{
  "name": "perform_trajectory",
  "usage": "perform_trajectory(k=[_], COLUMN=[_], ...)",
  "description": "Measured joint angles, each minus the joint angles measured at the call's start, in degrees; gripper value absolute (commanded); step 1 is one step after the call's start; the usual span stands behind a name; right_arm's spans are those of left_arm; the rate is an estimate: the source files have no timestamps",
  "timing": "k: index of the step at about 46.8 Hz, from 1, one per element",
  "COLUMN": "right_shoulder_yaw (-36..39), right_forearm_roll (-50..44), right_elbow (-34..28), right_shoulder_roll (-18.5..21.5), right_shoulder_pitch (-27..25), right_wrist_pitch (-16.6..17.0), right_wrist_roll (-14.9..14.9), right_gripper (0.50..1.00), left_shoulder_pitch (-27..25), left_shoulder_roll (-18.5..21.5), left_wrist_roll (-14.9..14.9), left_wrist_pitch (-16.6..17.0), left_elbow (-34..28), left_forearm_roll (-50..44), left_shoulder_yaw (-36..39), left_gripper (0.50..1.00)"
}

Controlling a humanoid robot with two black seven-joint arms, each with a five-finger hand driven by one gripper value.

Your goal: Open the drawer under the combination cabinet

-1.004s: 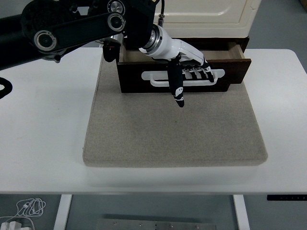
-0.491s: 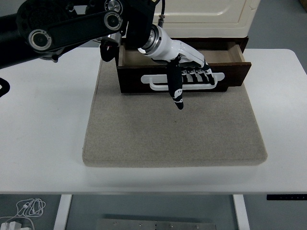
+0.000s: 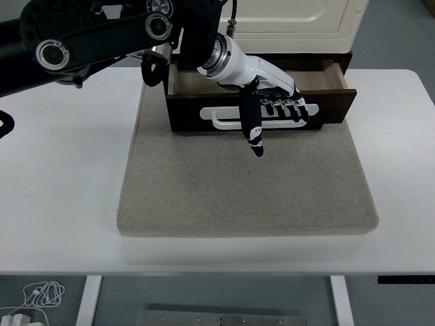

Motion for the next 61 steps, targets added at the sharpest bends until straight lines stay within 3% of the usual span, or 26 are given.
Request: perform_trajectory(k=[16,40,46,57,61], right_shoulder_yaw=[0.0,0.0,0.0,0.0,0.0], right_forearm_roll=[0.0,0.0,0.0,0.0,0.0], right_elbow=[0.0,0.0,0.0,0.0,0.0], right_shoulder_roll=[0.0,0.0,0.0,0.0,0.0], right_shoulder_pitch=[0.0,0.0,0.0,0.0,0.0], right_wrist_pitch=[0.0,0.0,0.0,0.0,0.0], right_wrist_roll=[0.0,0.0,0.0,0.0,0.0], right_gripper=[0.928,0.928,0.928,0.928,0.928], left_shoulder_pitch=[0.1,0.6,0.6,0.8,0.8], left_shoulder_roll=[1.2,1.2,1.2,1.8,1.9], left_wrist_roll=[0.0,-1.6,-3.8,-11.1,-14.3], left_wrist_pitch=[-0.1,-1.3,-1.3,-1.2,0.9], left_elbow=[-2.2,-0.1,1.7,8.7,12.8], left_forearm_roll=[0.0,-0.6,-2.0,-3.3,-3.3], left_shoulder_yaw=[-4.3,-34.7,-42.0,-58.6,-63.5], left_gripper=[0.999,1.000,1.000,1.000,1.000])
